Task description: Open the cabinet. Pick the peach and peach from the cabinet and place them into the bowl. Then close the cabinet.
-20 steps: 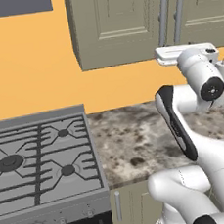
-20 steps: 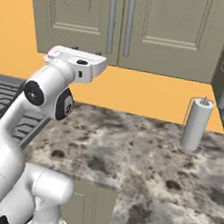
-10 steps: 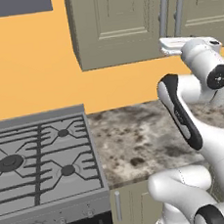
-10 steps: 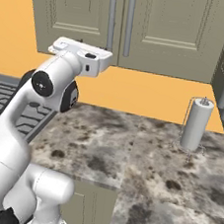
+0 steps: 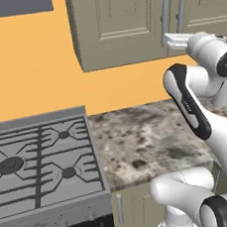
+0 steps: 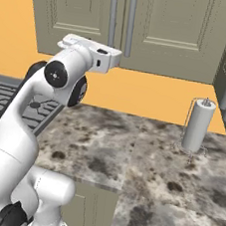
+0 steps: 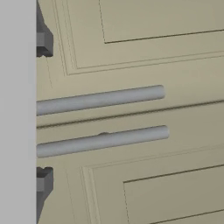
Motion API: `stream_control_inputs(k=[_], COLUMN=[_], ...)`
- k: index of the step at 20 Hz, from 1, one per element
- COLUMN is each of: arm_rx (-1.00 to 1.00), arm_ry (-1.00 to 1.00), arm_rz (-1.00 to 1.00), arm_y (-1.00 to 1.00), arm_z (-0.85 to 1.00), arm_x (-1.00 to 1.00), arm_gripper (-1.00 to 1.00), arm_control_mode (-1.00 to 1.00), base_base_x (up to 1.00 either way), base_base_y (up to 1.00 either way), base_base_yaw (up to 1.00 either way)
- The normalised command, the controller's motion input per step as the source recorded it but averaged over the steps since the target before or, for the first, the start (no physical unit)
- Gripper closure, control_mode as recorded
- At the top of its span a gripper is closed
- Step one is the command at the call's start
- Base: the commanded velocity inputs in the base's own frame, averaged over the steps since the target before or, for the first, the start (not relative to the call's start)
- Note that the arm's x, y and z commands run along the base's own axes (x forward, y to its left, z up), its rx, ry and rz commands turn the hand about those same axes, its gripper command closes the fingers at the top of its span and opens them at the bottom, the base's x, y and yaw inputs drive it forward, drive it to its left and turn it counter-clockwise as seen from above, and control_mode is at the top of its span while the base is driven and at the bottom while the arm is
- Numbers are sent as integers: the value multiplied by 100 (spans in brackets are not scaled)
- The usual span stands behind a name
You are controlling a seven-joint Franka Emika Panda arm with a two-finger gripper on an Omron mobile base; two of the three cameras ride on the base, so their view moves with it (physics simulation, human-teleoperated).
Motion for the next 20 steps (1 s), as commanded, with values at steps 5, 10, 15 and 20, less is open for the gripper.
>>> stream_control_inputs(k=[5,10,15,20], arm_rx=[-1,-2,0,0], arm_ry=[0,0,0,0], arm_rz=[7,7,0,0], arm_y=[0,0,0,0], arm_z=[0,-1,0,0], arm_x=[0,0,3,18], arm_gripper=[-100,-100,-100,-100], arm_control_mode=[-100,-100,-100,-100], base_base_x=[0,0,0,0], base_base_y=[0,0,0,0], base_base_yaw=[0,0,0,0])
